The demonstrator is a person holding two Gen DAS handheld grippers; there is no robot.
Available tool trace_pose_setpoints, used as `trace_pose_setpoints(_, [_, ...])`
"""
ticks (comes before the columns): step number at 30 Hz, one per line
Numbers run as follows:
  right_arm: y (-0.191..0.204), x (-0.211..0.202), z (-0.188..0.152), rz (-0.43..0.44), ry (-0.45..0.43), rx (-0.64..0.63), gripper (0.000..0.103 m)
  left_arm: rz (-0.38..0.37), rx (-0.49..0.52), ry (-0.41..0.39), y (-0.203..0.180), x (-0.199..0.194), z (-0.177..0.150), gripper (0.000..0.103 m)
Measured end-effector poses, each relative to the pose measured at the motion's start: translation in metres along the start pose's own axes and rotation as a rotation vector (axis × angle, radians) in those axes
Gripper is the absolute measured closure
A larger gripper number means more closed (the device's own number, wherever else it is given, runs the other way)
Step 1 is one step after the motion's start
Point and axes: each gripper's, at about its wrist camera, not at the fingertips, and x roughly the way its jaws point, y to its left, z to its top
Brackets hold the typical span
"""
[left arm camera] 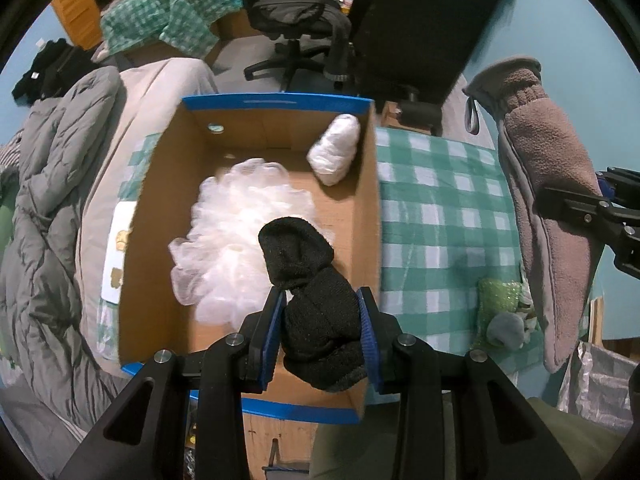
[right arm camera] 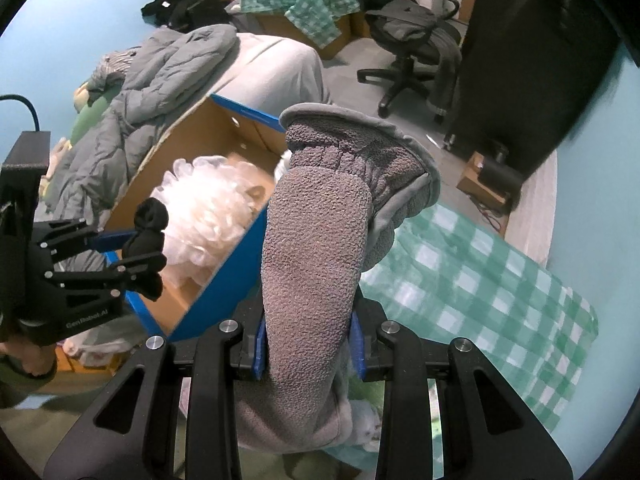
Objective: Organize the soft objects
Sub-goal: 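Carry grey mitten in right tool while left tool carries black sock to box, then release grey mitten into box from right tool while left tool releases black sock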
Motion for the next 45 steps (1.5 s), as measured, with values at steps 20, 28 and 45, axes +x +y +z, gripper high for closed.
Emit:
trace_pose_setpoints(20, [0.059, 0.029, 0.051, 0.081, -0.02, -0.062, 0.073, 0.032, -0.061, -0.004, 0.059, 0.0, -0.001, 0.067])
trace_pose_setpoints(28, [0.082, 0.049, 0.073, 0.103, -0.007, -0.076, 0.073, 0.04, -0.089, 0.01, 0.083, 0.011, 0.0, 0.067])
trace_pose_setpoints(45, [0.104, 0.101, 0.098, 0.104, 0.06, -0.097, 0.073, 0.055, -0.121, 0.073, 0.109, 0.045, 0.003, 0.066])
